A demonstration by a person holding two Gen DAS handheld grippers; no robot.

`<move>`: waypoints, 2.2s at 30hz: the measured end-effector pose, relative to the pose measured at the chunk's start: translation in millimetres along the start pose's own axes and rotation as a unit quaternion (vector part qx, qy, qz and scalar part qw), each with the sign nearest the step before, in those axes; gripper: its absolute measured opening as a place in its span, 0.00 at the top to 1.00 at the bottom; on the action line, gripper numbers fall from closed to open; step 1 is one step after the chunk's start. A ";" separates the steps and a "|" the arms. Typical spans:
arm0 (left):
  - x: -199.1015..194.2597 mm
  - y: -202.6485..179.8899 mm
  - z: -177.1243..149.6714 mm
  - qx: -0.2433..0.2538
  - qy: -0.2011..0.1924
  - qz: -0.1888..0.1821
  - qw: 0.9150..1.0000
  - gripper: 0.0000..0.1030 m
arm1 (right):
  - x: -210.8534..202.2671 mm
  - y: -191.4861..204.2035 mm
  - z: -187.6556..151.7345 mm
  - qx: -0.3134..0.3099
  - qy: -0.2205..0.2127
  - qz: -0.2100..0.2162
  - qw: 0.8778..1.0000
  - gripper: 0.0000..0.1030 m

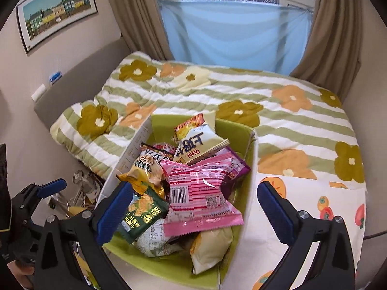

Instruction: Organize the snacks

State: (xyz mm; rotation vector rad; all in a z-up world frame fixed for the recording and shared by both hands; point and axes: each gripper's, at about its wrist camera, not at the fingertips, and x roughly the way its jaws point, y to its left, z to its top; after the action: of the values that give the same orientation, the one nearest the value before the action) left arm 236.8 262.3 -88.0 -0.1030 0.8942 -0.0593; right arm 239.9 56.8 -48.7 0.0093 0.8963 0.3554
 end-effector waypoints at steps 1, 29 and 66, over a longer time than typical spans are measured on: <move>-9.0 -5.6 0.6 0.003 -0.008 0.000 1.000 0.00 | -7.2 -0.8 -1.6 0.003 -0.006 0.000 1.000 0.01; -178.7 -151.4 -79.9 0.050 -0.182 0.026 0.982 0.00 | -222.3 -79.8 -128.4 0.041 -0.174 -0.165 0.970 0.01; -178.8 -166.8 -82.0 0.057 -0.192 0.022 0.980 0.00 | -237.2 -91.4 -151.1 0.059 -0.193 -0.181 0.963 0.01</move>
State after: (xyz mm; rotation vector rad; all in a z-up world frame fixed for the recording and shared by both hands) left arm 59.6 108.2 18.7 0.0138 0.5057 -0.0476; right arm 16.4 -123.0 23.0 0.0235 0.5148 -0.0441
